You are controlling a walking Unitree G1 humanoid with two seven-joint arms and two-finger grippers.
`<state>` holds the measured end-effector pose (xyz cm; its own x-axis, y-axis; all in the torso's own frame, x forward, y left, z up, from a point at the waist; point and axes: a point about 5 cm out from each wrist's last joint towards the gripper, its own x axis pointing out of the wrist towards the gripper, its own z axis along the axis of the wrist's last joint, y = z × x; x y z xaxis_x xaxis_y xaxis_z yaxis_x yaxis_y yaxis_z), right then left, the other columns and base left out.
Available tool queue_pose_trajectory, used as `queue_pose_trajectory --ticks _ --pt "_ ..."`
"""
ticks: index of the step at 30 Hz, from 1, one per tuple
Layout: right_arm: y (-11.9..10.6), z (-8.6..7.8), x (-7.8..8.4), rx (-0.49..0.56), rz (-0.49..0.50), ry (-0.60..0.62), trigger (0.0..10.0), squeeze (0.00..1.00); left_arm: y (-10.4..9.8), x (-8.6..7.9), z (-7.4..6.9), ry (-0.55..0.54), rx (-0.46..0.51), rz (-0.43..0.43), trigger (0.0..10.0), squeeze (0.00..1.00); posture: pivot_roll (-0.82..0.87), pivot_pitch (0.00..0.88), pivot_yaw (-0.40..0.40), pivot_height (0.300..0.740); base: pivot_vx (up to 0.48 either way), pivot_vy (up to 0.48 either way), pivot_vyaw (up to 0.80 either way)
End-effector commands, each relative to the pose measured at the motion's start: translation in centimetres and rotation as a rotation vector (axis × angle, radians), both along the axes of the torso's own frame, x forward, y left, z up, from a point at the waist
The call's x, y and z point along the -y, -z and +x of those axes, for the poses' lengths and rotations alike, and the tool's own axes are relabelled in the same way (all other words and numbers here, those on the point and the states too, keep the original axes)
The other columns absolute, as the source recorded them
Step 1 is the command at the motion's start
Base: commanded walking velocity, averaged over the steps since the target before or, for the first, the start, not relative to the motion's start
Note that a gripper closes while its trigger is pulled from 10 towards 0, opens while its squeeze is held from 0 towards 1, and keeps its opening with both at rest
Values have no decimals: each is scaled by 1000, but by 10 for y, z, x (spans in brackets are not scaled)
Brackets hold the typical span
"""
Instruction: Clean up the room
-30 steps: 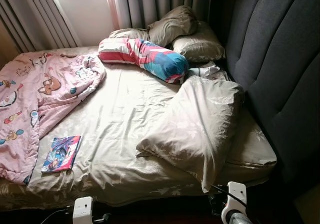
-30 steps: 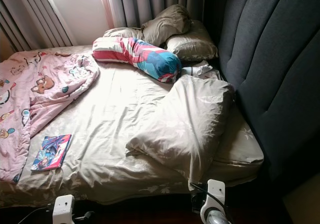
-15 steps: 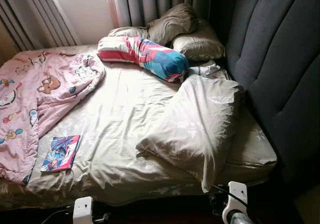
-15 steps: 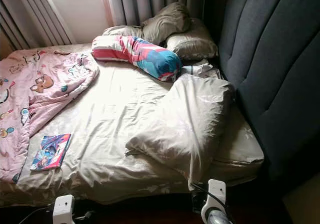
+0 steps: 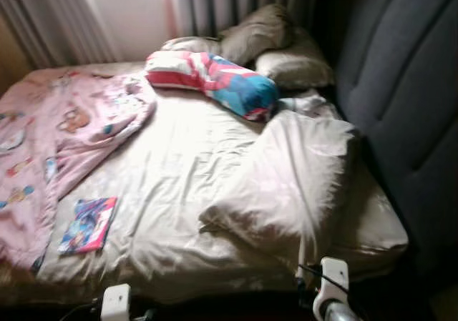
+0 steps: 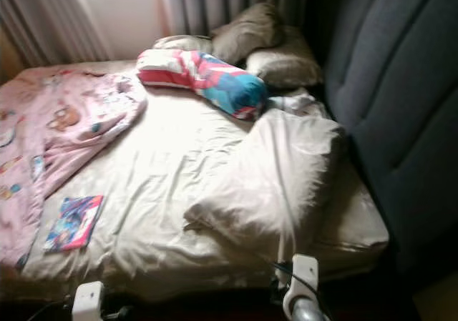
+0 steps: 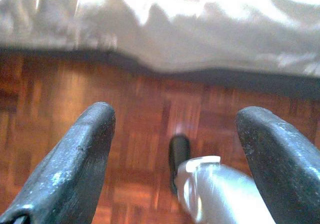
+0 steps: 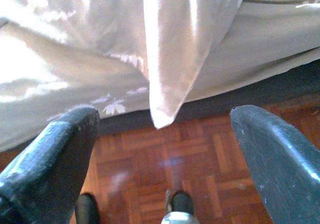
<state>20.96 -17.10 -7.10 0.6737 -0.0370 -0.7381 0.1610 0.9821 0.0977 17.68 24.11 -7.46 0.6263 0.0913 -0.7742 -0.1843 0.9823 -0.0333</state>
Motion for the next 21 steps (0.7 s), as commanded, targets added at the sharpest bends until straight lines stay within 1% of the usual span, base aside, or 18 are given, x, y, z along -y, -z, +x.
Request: queue_pose_trajectory --ticks 1,9,16,21 --pt "2 -4 8 -17 -16 11 10000 0 1 5 1 7 -3 -14 10000 0 -24 0 46 740 304 0 0" --pt "1 -4 8 -13 -17 12 10000 0 1 6 1 6 -1 -14 10000 0 -23 0 43 740 299 0 0" --pt "0 -3 8 4 -10 21 10000 0 1 5 1 4 -1 -13 10000 0 -29 8 40 740 0 0 0" --pt "-2 -1 7 45 11 38 10000 0 1 5 1 14 -1 -7 10000 0 -38 11 46 740 0 0 0"
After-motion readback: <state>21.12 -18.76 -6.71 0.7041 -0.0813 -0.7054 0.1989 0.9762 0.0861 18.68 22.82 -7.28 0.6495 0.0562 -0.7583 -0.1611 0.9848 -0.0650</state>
